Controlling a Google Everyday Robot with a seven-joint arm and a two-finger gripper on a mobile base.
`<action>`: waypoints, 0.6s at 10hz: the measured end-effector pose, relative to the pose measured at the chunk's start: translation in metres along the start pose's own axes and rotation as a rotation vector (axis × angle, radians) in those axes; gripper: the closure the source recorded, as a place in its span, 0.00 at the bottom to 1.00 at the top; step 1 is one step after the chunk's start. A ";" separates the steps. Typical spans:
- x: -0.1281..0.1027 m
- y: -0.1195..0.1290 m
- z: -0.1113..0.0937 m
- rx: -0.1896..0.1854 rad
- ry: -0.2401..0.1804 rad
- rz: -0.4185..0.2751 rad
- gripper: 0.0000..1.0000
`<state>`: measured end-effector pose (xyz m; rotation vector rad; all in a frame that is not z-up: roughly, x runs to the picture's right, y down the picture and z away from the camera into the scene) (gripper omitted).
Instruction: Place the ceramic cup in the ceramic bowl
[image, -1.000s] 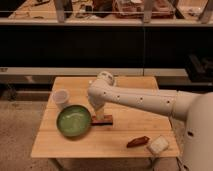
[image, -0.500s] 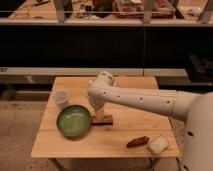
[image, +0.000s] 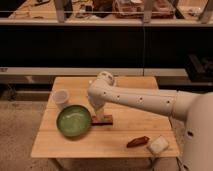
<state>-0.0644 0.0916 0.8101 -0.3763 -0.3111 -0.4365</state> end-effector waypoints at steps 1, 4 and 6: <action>0.000 0.000 0.000 0.000 0.000 0.000 0.20; 0.000 -0.001 0.003 -0.006 -0.007 -0.043 0.20; -0.008 -0.011 0.006 0.005 -0.032 -0.141 0.20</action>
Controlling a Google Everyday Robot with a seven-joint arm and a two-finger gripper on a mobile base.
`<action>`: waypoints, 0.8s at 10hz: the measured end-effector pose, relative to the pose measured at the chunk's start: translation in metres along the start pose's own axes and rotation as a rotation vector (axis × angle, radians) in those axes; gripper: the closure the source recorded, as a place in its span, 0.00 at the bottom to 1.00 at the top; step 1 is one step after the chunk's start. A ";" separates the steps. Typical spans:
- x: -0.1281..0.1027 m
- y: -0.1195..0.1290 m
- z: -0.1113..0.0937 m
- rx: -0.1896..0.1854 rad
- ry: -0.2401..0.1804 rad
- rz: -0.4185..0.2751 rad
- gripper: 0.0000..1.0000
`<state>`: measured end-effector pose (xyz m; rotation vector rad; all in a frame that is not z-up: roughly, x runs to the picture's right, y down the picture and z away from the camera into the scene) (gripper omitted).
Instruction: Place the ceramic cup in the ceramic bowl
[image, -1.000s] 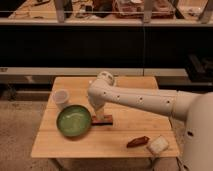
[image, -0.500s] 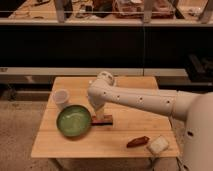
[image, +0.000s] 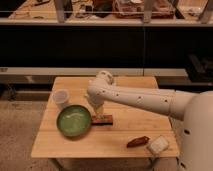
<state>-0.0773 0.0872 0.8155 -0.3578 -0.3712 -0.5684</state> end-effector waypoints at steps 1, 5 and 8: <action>-0.004 -0.011 0.001 0.024 -0.029 -0.104 0.20; -0.017 -0.048 -0.001 0.118 -0.117 -0.417 0.20; -0.019 -0.060 -0.003 0.155 -0.136 -0.512 0.20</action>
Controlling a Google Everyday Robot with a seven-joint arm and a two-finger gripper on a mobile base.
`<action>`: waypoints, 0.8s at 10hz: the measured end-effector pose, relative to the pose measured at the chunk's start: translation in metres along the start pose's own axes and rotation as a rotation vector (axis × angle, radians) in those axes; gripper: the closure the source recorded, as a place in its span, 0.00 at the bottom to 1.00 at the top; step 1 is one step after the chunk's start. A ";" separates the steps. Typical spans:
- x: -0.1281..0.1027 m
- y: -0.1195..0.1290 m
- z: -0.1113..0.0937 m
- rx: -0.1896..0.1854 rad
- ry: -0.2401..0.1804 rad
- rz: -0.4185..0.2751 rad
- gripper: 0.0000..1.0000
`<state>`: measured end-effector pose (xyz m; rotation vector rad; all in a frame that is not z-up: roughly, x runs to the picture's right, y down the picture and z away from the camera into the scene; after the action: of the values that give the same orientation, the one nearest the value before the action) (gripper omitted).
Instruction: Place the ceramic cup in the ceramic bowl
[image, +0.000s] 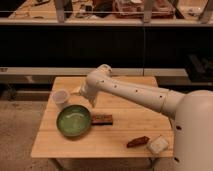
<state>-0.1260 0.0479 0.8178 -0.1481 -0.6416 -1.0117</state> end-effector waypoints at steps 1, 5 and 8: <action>0.000 -0.001 0.001 0.003 0.000 -0.005 0.20; 0.019 -0.020 -0.002 0.087 0.027 -0.165 0.20; 0.025 -0.029 -0.005 0.124 0.035 -0.241 0.20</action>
<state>-0.1384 0.0121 0.8234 0.0573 -0.6992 -1.1994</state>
